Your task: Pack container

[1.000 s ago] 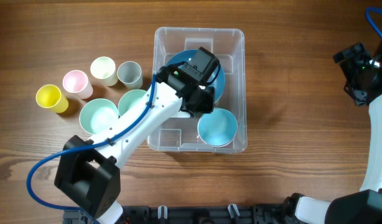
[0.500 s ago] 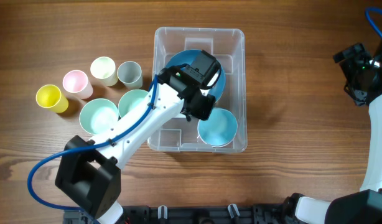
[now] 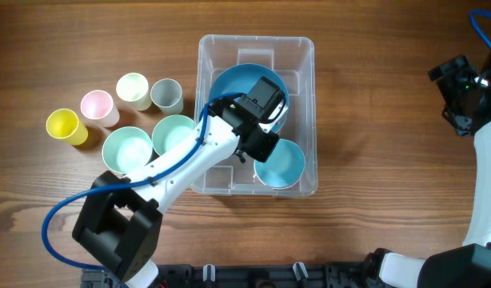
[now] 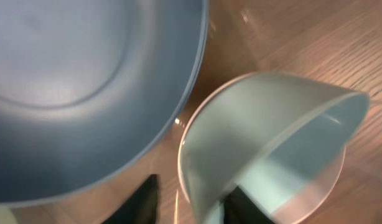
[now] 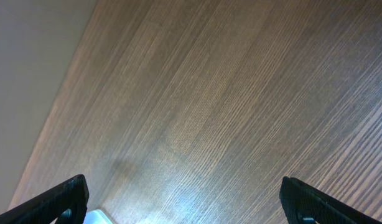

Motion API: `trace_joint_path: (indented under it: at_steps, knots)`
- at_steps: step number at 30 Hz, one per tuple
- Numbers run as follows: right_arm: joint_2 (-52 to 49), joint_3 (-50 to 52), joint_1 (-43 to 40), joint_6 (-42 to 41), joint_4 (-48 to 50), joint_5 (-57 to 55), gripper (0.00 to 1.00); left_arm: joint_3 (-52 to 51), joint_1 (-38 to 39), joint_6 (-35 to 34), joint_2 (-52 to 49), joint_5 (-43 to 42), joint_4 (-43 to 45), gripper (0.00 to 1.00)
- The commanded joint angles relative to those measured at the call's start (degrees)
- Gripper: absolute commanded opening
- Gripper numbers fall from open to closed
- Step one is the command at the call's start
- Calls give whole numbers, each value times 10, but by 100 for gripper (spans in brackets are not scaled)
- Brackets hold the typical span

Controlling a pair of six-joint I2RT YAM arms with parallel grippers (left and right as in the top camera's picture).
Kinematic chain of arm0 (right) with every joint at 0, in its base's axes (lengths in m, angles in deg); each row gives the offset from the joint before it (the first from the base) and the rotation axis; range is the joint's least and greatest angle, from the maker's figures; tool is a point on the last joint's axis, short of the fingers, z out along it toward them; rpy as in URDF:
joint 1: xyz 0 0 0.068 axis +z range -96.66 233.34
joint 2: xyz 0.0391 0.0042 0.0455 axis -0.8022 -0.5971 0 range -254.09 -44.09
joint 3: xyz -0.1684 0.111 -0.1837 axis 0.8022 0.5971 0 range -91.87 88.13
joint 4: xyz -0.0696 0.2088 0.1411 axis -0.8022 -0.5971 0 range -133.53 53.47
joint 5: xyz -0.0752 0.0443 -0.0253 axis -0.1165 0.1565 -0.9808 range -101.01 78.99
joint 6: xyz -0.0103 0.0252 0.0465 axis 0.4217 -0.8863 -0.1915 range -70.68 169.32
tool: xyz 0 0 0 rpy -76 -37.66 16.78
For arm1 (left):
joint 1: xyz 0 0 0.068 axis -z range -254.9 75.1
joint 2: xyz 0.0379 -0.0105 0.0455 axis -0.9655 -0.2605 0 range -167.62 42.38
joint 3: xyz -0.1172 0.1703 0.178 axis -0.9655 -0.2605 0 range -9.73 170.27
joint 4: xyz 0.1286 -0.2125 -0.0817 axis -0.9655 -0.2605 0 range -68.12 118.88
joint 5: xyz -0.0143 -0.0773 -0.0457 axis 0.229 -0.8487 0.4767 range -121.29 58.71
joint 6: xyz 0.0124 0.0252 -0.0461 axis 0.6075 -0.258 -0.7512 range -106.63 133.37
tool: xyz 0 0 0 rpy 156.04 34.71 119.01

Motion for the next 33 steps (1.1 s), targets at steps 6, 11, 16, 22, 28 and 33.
trace_joint_path:
  at_steps: [6,11,16,22,28,33]
  knots:
    - [-7,1,2,-8,0,-6,100,-4,2,6,-6,2,21,8]
    - [-7,1,2,-8,0,-6,100,-4,2,1,-5,-10,14,4]
    - [-7,1,2,-8,0,-6,100,23,-7,-76,26,39,-23,16]
    - [-7,1,2,-8,0,-6,100,66,-118,-271,158,188,-153,41]
    - [-7,1,2,-8,0,-6,100,43,-352,-387,187,155,-271,54]
    - [-7,1,2,-8,0,-6,100,-68,-465,-384,187,100,-197,63]
